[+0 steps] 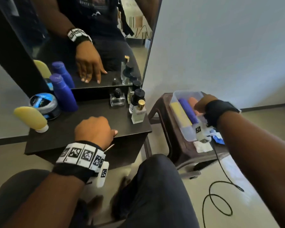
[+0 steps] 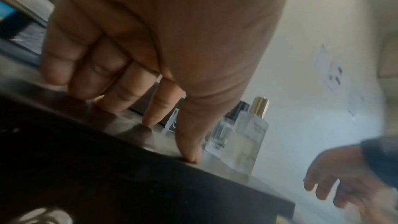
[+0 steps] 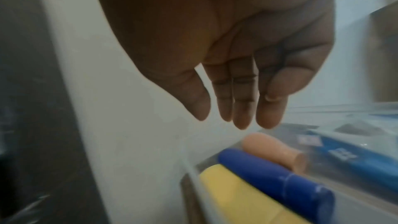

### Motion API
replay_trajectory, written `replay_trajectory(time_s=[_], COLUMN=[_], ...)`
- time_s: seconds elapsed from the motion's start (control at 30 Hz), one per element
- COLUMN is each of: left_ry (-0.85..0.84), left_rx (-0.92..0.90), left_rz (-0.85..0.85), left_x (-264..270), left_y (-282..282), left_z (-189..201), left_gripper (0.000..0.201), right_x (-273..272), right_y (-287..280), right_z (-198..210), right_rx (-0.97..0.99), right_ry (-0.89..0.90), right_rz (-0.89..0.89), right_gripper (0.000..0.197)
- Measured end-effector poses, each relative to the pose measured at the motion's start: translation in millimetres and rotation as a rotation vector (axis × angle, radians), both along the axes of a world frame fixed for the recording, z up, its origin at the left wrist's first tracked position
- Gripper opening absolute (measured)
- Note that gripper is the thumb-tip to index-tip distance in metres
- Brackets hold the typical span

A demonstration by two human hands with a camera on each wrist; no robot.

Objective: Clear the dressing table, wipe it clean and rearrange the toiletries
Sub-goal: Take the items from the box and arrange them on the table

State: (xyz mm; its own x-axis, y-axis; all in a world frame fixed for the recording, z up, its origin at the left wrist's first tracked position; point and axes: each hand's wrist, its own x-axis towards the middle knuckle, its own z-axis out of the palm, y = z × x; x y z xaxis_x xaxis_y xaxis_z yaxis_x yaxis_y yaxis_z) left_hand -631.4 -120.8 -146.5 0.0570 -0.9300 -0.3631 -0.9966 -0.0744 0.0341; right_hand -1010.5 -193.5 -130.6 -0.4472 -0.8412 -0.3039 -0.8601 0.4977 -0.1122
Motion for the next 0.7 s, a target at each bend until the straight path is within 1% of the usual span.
replay_trajectory(time_s=[0.03,0.1,0.13,0.17,0.2,0.23,0.27,0.33,0.37,0.43,0.5,0.57,0.6,0.7], left_ry=[-0.008,-0.030,-0.041,-0.046,-0.048,-0.049,-0.042,-0.026,-0.019,-0.012,-0.007,0.000,0.006,0.022], left_rx=[0.013,0.028,0.032,0.036,0.042,0.047,0.050,0.052,0.049,0.041,0.030,0.026,0.029,0.040], left_rz=[-0.002,-0.003,0.001,0.000,-0.001,0.003,0.003,0.006,0.007,0.014,0.016,0.019,0.021,0.025], left_x=[-2.2,-4.2,-3.4,-3.8,-4.1,-2.4,-3.6,-3.9,-4.7,-5.2,-4.8,-3.2,-3.3,-3.5], left_y=[-2.7,-6.4,-7.3,-8.6,-9.7,-10.5,-11.3,-11.8,-11.6,-11.5,-11.1,-11.4,-11.1,-12.6], left_z=[0.5,3.2,4.6,6.3,7.5,7.9,8.4,8.8,8.2,7.1,6.0,4.9,4.7,6.3], left_gripper=[0.051,0.052,0.052,0.053,0.053,0.053,0.053,0.054,0.054,0.053,0.052,0.051,0.051,0.048], right_x=[-6.6,-12.6,-12.6,-13.5,-13.0,-12.7,-17.7,-14.0,-12.9,-10.3,-9.5,-13.0,-15.7,-18.9], right_y=[-4.7,-8.3,-10.0,-10.9,-12.8,-18.2,-24.2,-27.8,-28.7,-28.1,-26.7,-29.2,-28.4,-27.9], right_z=[-4.6,-16.5,-25.6,-31.6,-36.1,-43.0,-49.7,-50.8,-51.5,-47.5,-46.1,-50.5,-50.7,-50.7], right_rx=[0.078,0.259,0.305,0.323,0.327,0.320,0.307,0.308,0.297,0.273,0.283,0.268,0.254,0.243], right_ry=[0.034,0.116,0.124,0.133,0.135,0.132,0.130,0.121,0.109,0.127,0.127,0.072,0.002,-0.203], right_rz=[0.031,0.113,0.123,0.136,0.144,0.141,0.129,0.118,0.135,0.201,0.245,0.240,0.194,-0.003], right_gripper=[0.037,0.065,0.079,0.083,0.078,0.068,0.069,0.078,0.077,0.067,0.062,0.052,0.046,0.041])
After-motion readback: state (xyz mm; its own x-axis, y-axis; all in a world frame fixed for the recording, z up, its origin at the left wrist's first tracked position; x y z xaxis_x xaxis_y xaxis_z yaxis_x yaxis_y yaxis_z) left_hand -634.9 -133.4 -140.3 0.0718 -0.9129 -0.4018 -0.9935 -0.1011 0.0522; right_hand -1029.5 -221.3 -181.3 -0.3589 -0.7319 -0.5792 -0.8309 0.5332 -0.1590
